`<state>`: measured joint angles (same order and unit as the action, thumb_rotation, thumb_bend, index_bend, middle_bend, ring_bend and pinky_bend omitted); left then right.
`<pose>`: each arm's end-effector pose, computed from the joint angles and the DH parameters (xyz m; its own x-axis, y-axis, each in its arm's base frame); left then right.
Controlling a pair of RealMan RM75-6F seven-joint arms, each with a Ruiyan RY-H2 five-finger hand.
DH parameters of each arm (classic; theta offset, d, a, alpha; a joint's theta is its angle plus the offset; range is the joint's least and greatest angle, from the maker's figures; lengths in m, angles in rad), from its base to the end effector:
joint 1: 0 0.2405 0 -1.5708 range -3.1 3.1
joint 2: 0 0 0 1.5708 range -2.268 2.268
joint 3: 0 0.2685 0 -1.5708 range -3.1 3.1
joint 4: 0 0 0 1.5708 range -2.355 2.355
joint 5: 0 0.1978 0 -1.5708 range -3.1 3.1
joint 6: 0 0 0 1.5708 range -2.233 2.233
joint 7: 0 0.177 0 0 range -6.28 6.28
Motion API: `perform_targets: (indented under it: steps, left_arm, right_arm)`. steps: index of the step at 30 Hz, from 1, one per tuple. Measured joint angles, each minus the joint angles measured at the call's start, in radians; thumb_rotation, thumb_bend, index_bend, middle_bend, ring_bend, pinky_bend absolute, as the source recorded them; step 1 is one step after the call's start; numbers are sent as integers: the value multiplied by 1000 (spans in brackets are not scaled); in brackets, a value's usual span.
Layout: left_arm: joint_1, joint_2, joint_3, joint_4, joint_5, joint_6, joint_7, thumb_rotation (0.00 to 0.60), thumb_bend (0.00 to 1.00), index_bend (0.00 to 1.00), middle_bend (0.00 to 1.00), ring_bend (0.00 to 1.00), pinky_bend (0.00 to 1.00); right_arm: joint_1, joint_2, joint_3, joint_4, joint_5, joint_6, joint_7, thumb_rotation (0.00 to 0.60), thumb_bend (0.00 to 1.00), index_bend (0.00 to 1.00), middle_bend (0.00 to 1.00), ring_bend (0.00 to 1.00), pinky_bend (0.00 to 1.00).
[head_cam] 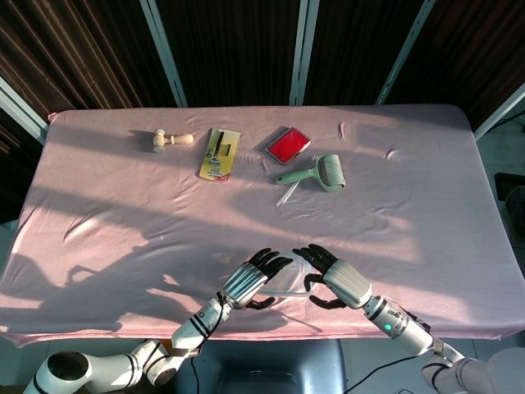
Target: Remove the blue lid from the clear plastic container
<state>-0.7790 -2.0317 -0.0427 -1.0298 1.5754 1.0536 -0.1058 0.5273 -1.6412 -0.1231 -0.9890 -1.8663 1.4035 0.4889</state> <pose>-0.0737 0.3034 -0.1573 0.2911 0.3559 0.8880 0.7564 -0.6539 0.0141 -0.2182 -0.2879 -0.0203 0.2616 -0.3013 0.9169 -0.7515 -0.6597 -0.0024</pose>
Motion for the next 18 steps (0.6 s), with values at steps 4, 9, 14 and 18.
perform_targets:
  steps: [4, 9, 14, 18]
  left_arm:
    - [2, 3, -1, 1, -2, 0, 0, 600, 361, 0, 554, 412, 322]
    - [4, 1, 3, -3, 3, 3, 4, 600, 361, 0, 555, 412, 323]
    - [3, 1, 2, -5, 4, 3, 8, 600, 360, 0, 554, 412, 323]
    - [3, 6, 0, -7, 3, 1, 9, 600, 360, 0, 554, 412, 323]
  right_arm:
    - [1, 5, -4, -1, 2, 8, 5, 600, 459, 667, 115, 0, 0]
    - [6, 1, -3, -4, 9, 5, 14, 600, 460, 666, 115, 0, 0]
    - [12, -6, -5, -2, 13, 0, 13, 600, 460, 665, 115, 0, 0]
    - [10, -5, -12, 1, 10, 7, 14, 600, 462, 660, 115, 0, 0]
